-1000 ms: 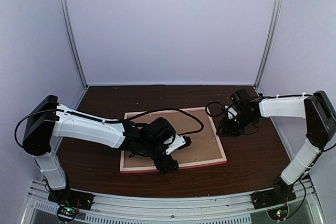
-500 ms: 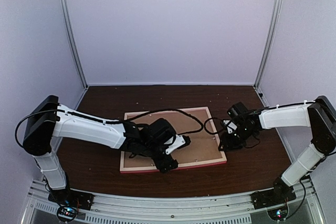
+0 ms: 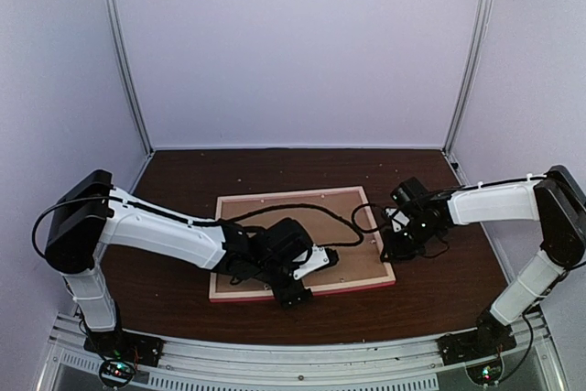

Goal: Put the photo into the frame
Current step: Pick up the photo frame from the center of the board, then pass from the right arm to the left

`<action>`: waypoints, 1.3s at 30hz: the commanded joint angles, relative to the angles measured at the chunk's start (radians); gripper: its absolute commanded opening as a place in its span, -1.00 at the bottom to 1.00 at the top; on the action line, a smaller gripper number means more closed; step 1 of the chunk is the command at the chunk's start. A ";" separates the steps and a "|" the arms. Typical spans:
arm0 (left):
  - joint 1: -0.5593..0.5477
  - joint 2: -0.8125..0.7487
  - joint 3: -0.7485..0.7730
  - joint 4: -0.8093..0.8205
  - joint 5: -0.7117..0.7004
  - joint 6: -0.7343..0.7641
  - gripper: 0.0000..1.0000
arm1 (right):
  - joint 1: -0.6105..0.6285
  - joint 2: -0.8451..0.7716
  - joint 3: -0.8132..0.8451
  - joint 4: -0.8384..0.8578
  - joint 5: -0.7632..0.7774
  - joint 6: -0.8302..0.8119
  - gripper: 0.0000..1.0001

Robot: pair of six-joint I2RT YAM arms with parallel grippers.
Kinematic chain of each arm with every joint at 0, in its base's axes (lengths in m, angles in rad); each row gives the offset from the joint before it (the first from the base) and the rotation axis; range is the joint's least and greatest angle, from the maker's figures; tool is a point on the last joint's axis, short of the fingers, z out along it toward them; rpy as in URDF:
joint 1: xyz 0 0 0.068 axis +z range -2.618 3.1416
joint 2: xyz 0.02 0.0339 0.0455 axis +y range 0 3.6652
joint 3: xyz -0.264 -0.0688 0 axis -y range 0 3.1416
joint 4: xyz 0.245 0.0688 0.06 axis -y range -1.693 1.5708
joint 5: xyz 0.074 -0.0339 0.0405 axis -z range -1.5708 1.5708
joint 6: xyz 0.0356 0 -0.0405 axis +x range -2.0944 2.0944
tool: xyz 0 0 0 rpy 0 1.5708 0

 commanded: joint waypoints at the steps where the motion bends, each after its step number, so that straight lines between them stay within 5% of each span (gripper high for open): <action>1: -0.007 0.003 -0.015 0.065 -0.009 0.050 0.60 | 0.007 0.007 0.024 -0.021 0.056 0.022 -0.74; 13: -0.052 0.048 0.031 0.053 0.006 0.246 0.61 | 0.007 -0.034 0.097 -0.081 -0.013 0.048 -0.90; 25: -0.135 0.150 0.104 0.079 -0.361 0.361 0.61 | 0.006 -0.074 0.160 -0.159 -0.084 0.046 -0.92; 39: -0.188 0.174 0.066 0.126 -0.551 0.404 0.44 | 0.007 -0.068 0.210 -0.233 -0.101 0.026 -0.87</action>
